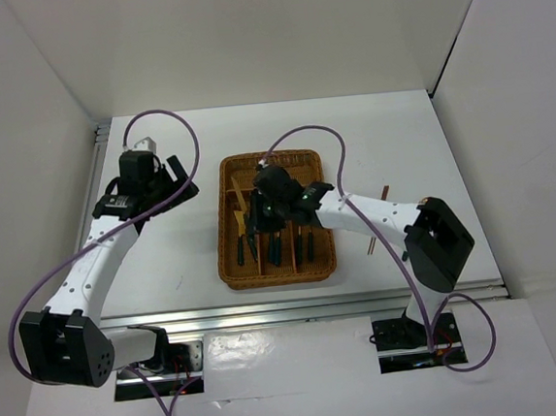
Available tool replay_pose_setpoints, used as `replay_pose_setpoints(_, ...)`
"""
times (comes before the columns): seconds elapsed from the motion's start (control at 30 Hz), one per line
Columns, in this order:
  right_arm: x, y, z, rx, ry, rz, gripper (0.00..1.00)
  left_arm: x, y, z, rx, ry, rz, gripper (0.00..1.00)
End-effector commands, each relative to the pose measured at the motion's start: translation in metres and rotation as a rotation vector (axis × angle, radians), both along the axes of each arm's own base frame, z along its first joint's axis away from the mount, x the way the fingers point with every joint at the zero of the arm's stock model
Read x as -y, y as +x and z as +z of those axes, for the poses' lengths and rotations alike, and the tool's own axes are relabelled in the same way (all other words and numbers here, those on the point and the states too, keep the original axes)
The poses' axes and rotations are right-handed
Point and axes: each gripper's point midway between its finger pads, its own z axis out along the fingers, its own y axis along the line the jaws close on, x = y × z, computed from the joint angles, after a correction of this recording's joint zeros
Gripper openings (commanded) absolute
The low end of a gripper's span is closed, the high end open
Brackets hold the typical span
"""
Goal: Sort the eating utensils into containers
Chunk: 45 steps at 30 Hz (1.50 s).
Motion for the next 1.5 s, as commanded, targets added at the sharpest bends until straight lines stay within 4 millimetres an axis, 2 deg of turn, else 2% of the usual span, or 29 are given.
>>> replay_pose_setpoints(0.0, -0.026, 0.004, 0.015, 0.016, 0.096, 0.009, 0.11, -0.005, -0.003, 0.006, 0.032, 0.021, -0.003, 0.86)
replay_pose_setpoints(0.07, -0.027, 0.001, 0.010, -0.015, 0.096, 0.001, 0.11, -0.005, -0.005, 0.002, 0.023, 0.022, -0.003, 0.86)
replay_pose_setpoints(0.1, -0.029, -0.001, -0.002, -0.041, 0.081, 0.011, 0.11, -0.005, -0.005, 0.002, 0.023, 0.022, -0.003, 0.86)
replay_pose_setpoints(0.2, -0.031, -0.001, -0.015, -0.075, 0.062, 0.008, 0.11, -0.005, -0.005, 0.005, 0.032, 0.021, -0.003, 0.86)
replay_pose_setpoints(0.33, -0.028, 0.001, -0.018, -0.084, 0.039, -0.016, 0.11, -0.005, -0.005, 0.005, 0.032, 0.021, -0.003, 0.86)
replay_pose_setpoints(0.5, -0.026, 0.001, -0.020, -0.090, 0.032, -0.029, 0.26, -0.005, -0.005, 0.005, 0.032, 0.021, -0.003, 0.86)
replay_pose_setpoints(0.53, -0.027, 0.002, -0.019, -0.079, 0.035, -0.022, 0.35, -0.004, -0.006, 0.005, 0.031, 0.015, -0.010, 0.86)
replay_pose_setpoints(0.67, -0.030, 0.005, -0.007, -0.037, 0.059, -0.003, 0.50, -0.004, -0.006, 0.005, 0.031, 0.015, -0.010, 0.86)
replay_pose_setpoints(0.8, -0.024, 0.013, -0.005, 0.000, 0.017, -0.025, 0.55, -0.004, -0.005, 0.002, 0.022, 0.016, -0.010, 0.86)
replay_pose_setpoints(0.9, -0.010, 0.025, 0.012, 0.068, -0.028, -0.078, 0.58, -0.004, -0.005, 0.002, 0.022, 0.016, -0.010, 0.86)
replay_pose_setpoints(0.93, -0.006, 0.027, 0.031, 0.102, -0.014, -0.098, 0.60, -0.004, -0.005, 0.002, 0.022, 0.016, -0.010, 0.86)
replay_pose_setpoints(0.97, 0.011, 0.043, 0.040, 0.137, -0.029, -0.164, 0.60, -0.004, -0.005, 0.002, 0.022, 0.016, -0.010, 0.86)
replay_pose_setpoints(1.0, 0.023, 0.051, 0.049, 0.162, -0.034, -0.193, 0.60, -0.003, -0.004, -0.001, 0.013, 0.017, -0.010, 0.86)
replay_pose_setpoints(1.03, 0.044, 0.052, 0.059, 0.173, -0.043, -0.232, 0.60, -0.003, -0.004, -0.001, 0.013, 0.017, -0.010, 0.86)
replay_pose_setpoints(1.07, 0.075, 0.070, 0.062, 0.178, -0.061, -0.315, 0.60, -0.003, -0.004, -0.001, 0.013, 0.017, -0.010, 0.86)
replay_pose_setpoints(1.1, 0.098, 0.076, 0.063, 0.184, -0.080, -0.358, 0.60, -0.003, -0.003, 0.001, 0.022, 0.016, -0.010, 0.86)
replay_pose_setpoints(1.13, 0.124, 0.080, 0.075, 0.206, -0.076, -0.420, 0.60, -0.003, -0.002, -0.002, 0.013, 0.017, -0.010, 0.86)
replay_pose_setpoints(1.17, 0.156, 0.075, 0.054, 0.161, -0.142, -0.473, 0.60, -0.003, -0.002, -0.002, 0.013, 0.017, -0.010, 0.86)
replay_pose_setpoints(1.2, 0.201, 0.085, 0.049, 0.144, -0.174, -0.584, 0.60, -0.003, -0.002, -0.002, 0.013, 0.017, -0.010, 0.86)
replay_pose_setpoints(1.23, 0.224, 0.082, 0.043, 0.119, -0.189, -0.640, 0.60, -0.003, -0.002, -0.002, 0.013, 0.017, -0.010, 0.86)
replay_pose_setpoints(1.27, 0.268, 0.073, 0.032, 0.080, -0.235, -0.740, 0.59, -0.003, -0.001, -0.006, 0.002, 0.019, -0.010, 0.86)
replay_pose_setpoints(1.33, 0.305, 0.062, 0.023, 0.044, -0.269, -0.830, 0.59, -0.003, 0.001, -0.006, 0.001, 0.019, -0.010, 0.86)
replay_pose_setpoints(1.37, 0.324, 0.049, 0.014, 0.019, -0.296, -0.874, 0.59, -0.003, 0.001, -0.006, 0.001, 0.019, -0.010, 0.86)
replay_pose_setpoints(1.4, 0.350, 0.044, 0.009, -0.007, -0.309, -0.952, 0.59, -0.003, 0.001, -0.006, 0.001, 0.019, -0.010, 0.86)
replay_pose_setpoints(1.47, 0.372, 0.034, 0.000, -0.049, -0.319, -1.002, 0.58, -0.002, 0.005, -0.012, -0.013, 0.020, -0.011, 0.86)
